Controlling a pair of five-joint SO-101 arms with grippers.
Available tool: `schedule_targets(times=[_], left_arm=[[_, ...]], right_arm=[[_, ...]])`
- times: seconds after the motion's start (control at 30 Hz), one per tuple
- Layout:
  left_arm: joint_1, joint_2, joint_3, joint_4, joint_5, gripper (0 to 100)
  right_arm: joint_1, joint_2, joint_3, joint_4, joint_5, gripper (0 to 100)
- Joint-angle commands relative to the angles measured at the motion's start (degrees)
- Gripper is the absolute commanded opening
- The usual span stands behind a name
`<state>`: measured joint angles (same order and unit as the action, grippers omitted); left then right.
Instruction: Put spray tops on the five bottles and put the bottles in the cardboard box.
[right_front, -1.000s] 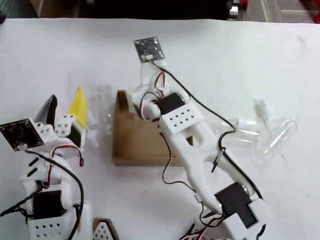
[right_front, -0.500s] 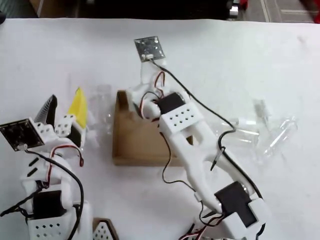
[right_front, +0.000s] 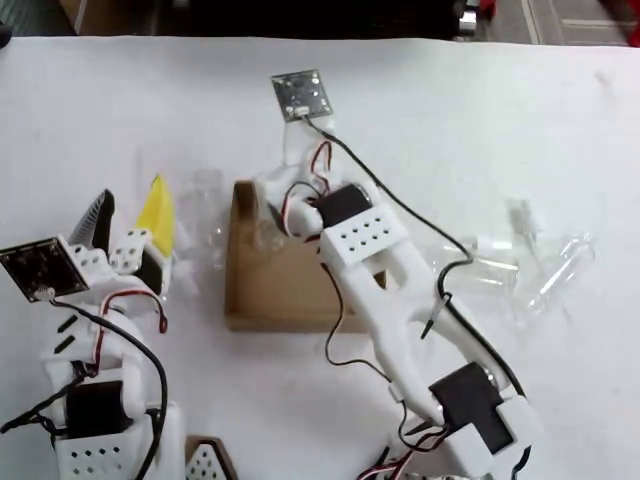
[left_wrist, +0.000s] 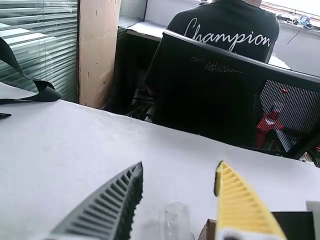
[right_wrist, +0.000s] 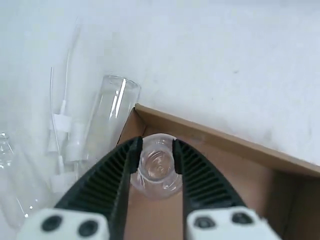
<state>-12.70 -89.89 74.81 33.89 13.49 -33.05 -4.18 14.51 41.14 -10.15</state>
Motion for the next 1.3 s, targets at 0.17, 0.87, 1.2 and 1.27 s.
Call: schedule_targets(times=[0.17,0.87,1.2,1.27], left_arm=[[0.66,-0.57,0.35,-2.55,-0.62,22],[0.66,-0.57,0.35,-2.73,-0.62,22],[0.66,-0.57,0.35,-2.73,-0.62,22],[0.66,-0.57,0.35,-2.73,-0.62,22]], right_arm=[[-0.13,4.26,-2.55,-11.3,8.09,1.6],[-1.45,7.08,-1.49,-13.67,8.0,1.8],[-1.98,7.08,-1.41,-13.49,8.35,19.3],[-2.07,7.08,-1.41,-13.49,8.35,23.0]])
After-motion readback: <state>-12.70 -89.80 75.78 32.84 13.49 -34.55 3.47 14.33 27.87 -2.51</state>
